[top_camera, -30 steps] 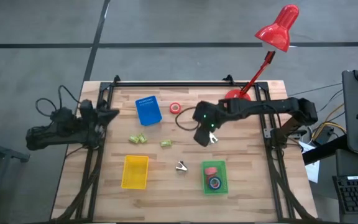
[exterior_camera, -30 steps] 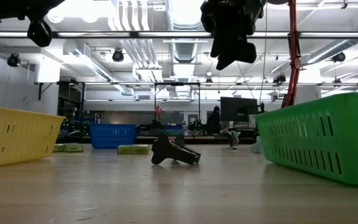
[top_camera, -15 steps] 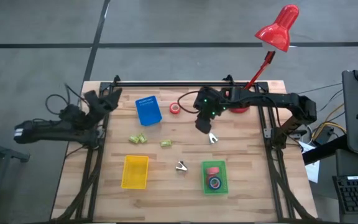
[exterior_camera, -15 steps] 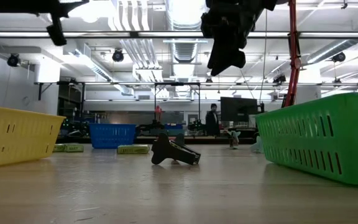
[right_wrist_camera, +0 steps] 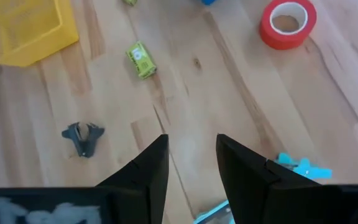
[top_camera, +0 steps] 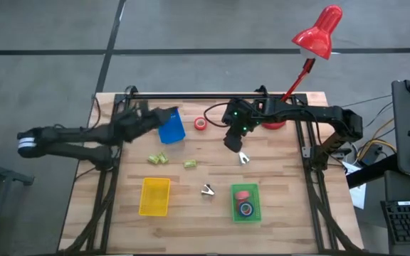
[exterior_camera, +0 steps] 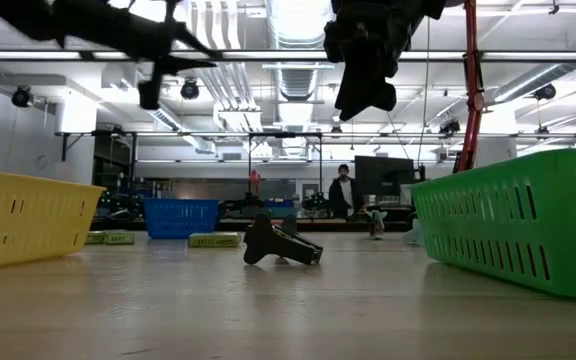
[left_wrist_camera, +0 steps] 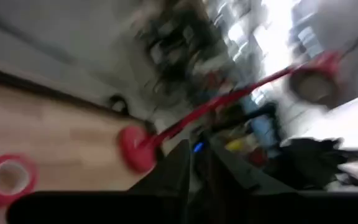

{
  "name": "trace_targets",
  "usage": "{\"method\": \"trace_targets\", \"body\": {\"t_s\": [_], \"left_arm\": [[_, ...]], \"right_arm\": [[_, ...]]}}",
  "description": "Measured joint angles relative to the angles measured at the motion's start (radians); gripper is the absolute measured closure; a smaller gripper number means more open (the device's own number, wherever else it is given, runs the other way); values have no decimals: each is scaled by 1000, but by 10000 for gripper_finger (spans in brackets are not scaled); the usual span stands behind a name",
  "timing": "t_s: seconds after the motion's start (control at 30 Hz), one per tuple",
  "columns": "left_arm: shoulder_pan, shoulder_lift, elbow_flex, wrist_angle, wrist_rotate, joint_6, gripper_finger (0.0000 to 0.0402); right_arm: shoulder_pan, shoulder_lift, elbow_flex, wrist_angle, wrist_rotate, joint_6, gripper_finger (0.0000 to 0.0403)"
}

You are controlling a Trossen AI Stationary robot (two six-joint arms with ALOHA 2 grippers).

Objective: Pick and place Stapler, Stapler remover, tape
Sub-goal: Put the orange electrical tape into the green bin

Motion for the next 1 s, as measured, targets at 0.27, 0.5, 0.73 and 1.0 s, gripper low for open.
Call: {"method": "trace_targets", "body": {"t_s": [0.27,0.5,0.73,1.0], "left_arm": [[263,268,304,-464,406,247,240],[393,500,517,-535,561,619,233],[414,728,762,-790,568,793,236],[394,934,947,-1062,565,899,227]], "right_arm": [[7,-16,-2,-24,-27,123,282],[62,-39,-2,-44,-26,239,286],[131,-88,-2,-45,5,298,293],[153,-164,-17,-51,136,349,311]]}}
